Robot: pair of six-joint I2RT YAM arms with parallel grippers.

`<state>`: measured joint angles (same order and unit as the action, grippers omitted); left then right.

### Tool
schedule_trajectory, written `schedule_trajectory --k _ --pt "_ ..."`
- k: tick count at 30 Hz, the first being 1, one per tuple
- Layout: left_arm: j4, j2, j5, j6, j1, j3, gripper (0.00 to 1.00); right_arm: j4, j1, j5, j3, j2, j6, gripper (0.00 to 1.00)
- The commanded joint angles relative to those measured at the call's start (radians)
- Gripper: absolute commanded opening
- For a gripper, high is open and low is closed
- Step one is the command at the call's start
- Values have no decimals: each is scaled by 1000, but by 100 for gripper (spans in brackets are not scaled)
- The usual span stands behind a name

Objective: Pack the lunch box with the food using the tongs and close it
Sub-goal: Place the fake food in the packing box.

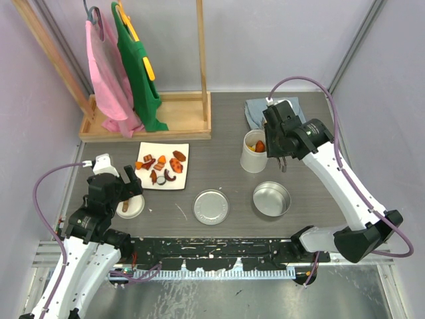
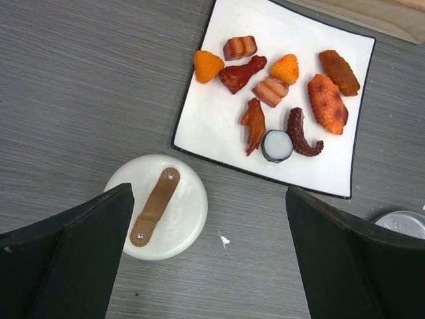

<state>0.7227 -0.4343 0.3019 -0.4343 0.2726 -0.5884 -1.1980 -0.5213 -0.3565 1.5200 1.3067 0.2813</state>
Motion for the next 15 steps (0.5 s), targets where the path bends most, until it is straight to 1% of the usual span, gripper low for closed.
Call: schedule_trajectory --k 1,15 --pt "-30 2 -4 -3 -5 -18 98 8 0 1 5 -37 -15 37" --pt "-30 1 -3 -4 -5 -18 98 0 0 75 -30 -80 -13 37"
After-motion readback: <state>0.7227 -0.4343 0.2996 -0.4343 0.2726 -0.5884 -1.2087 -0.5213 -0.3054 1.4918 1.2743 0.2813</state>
